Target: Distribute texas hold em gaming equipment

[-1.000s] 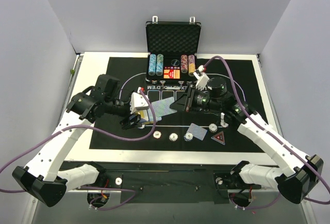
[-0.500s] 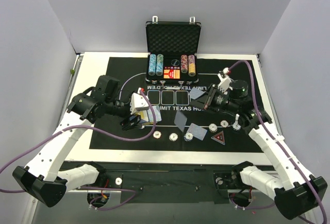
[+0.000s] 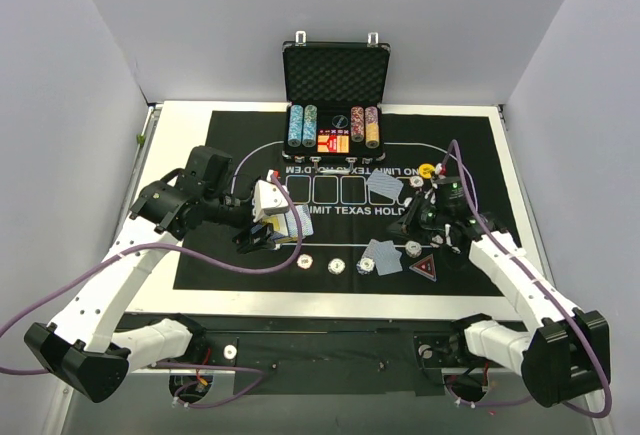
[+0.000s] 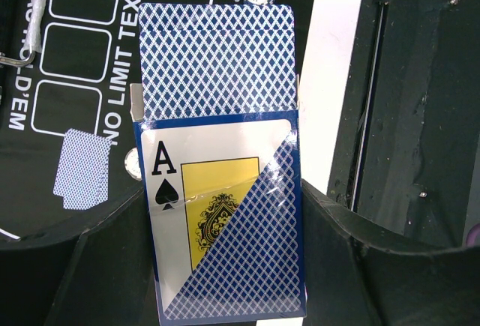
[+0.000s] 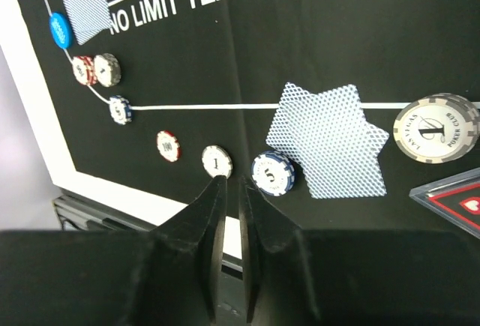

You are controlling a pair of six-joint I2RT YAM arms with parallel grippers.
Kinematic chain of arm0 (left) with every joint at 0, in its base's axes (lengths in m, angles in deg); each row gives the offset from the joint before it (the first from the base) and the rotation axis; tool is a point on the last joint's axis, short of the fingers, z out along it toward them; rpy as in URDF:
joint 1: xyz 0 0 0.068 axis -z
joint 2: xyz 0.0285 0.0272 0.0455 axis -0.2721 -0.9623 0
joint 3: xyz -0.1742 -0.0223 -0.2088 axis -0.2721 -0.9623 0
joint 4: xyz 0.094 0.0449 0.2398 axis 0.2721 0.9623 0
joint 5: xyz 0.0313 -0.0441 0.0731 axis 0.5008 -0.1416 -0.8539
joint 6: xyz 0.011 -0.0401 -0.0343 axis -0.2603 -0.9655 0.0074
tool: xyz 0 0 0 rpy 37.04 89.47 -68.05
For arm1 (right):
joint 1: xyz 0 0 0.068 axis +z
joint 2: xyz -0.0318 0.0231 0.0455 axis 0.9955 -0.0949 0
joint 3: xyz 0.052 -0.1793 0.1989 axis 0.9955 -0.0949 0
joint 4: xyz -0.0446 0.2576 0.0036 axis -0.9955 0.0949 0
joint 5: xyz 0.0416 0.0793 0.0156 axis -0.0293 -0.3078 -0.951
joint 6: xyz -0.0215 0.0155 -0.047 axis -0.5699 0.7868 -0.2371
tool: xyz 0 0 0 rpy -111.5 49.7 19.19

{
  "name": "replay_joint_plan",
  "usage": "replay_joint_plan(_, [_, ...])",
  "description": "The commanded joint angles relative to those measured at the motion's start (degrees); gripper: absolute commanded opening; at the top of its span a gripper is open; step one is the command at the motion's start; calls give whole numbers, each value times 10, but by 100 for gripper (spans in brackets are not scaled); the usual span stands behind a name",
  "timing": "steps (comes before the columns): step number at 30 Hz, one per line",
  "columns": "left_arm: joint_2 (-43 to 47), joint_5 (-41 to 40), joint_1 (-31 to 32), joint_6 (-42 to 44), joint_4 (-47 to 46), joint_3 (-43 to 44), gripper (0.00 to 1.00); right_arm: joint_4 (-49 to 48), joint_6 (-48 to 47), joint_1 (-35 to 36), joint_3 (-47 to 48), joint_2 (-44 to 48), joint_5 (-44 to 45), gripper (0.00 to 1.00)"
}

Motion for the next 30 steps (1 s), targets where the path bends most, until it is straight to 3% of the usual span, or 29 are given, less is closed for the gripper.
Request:
replay_joint_plan(1, [17, 27, -2, -6, -33, 6, 7, 33, -34, 28, 38, -2, 62, 13])
replay_joint_plan(4, [16, 28, -2, -7, -34, 6, 7, 24, -20, 52, 57, -7, 42, 18])
replay_joint_plan(7, [16, 28, -2, -6, -34, 4, 7, 0, 14, 86, 100, 4, 5, 37])
replay_joint_plan(10, [15, 27, -2, -5, -34, 4, 7, -84, 69, 126, 129, 12, -53, 59])
replay_joint_plan(12, [16, 28, -2, -6, -34, 4, 7, -134, 99, 147, 139, 11, -71, 65])
replay_joint_plan(17, [16, 31, -1, -9, -35, 0, 7, -190, 127, 204, 159, -3, -82, 69])
replay_joint_plan(21, [14, 34, -1, -17, -39, 1, 7, -157, 94, 253, 188, -32, -67, 71])
replay_joint_plan(30, [4, 39, -2, -25, -44, 12, 7, -142, 66, 294, 210, -72, -66, 68])
